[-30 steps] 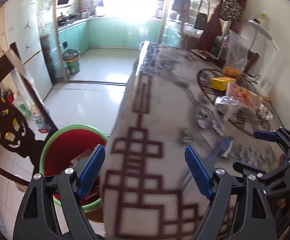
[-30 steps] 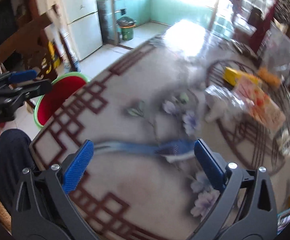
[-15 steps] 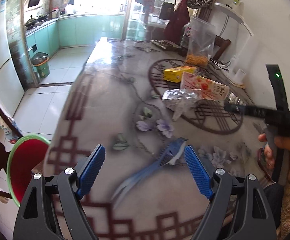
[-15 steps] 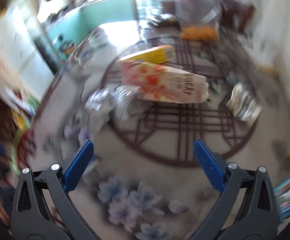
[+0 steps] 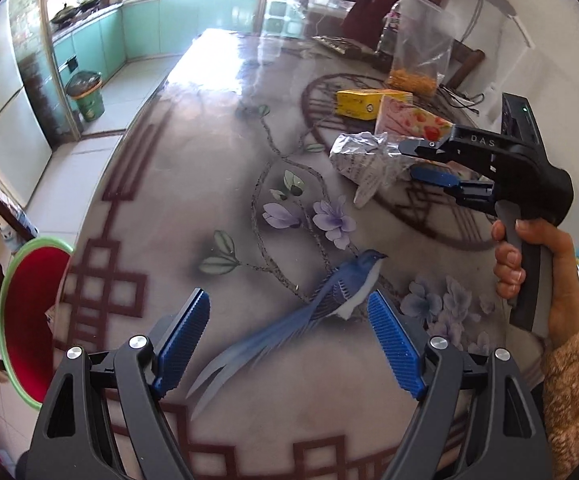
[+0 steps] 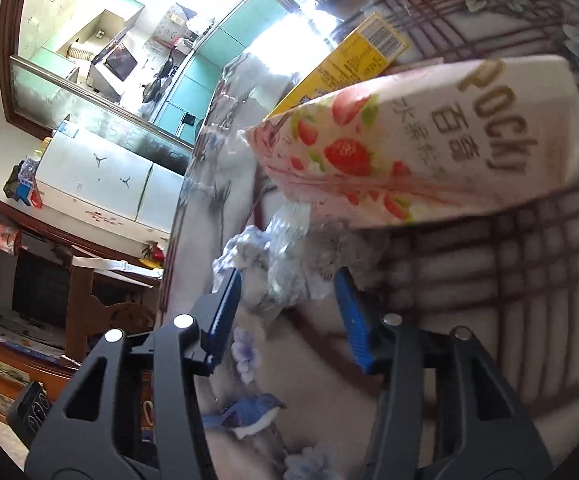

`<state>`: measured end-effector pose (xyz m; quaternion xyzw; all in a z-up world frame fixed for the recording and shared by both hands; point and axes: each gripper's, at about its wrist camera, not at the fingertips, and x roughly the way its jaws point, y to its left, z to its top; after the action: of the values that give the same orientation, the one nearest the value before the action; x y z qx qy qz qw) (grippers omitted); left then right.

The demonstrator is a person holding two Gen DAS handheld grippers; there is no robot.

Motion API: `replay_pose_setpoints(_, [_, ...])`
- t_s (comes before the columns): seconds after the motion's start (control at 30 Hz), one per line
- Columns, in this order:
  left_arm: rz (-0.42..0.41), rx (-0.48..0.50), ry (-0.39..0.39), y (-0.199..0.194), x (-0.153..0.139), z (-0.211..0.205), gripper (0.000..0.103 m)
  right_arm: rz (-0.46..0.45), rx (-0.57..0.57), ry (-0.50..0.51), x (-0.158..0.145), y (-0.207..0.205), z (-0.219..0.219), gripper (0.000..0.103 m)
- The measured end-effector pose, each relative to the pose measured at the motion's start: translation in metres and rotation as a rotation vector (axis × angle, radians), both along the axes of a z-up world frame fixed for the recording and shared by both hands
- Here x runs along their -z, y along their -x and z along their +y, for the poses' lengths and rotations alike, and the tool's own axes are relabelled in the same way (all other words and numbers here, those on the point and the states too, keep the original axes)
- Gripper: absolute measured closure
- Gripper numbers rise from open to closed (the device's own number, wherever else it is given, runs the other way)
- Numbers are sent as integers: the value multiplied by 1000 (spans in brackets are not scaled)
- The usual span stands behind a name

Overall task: Collect trash
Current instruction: 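Grasp crumpled white paper with the left tool while the right tool grasps foil wrapper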

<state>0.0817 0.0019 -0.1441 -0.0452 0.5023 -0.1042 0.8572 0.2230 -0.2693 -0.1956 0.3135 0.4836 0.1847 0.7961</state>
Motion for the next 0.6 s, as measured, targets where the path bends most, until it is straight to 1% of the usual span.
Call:
replay_pose_setpoints(0.03, [4,-4,0,-4,3,-2,25,-15,3,3,-1,-3,1,55])
replay_pose_setpoints(0.07, [8,-4,-3,-7,6,-6,26,-26,-1,3,-3,-5,3,60])
replay_pose_setpoints(0.1, [13,2,-8,-10,9,-11,26,-38,-16,13,-5,-7,7,82])
replay_pose_setpoints(0.13, [18,9,-10,-14,12,-16,26,-42,-39,43,-8,-8,12,85])
replay_pose_setpoints(0.2, [22,18,-10,-19,14,-25,26,-45,-57,92,-12,-8,16,85])
replay_pose_setpoints(0.33, [3,34,15,-38,12,-44,26,-65,-17,75,-29,-1,-1,85])
replay_pose_setpoints(0.4, [-21,39,9,-50,10,-55,26,-71,10,78,-40,7,-13,85])
replay_pose_setpoints(0.5, [-47,32,-5,-75,8,-70,26,-89,13,80,-53,22,-25,85])
replay_pose_setpoints(0.6, [-66,3,-10,-92,9,-81,26,-111,6,128,-63,32,-30,85])
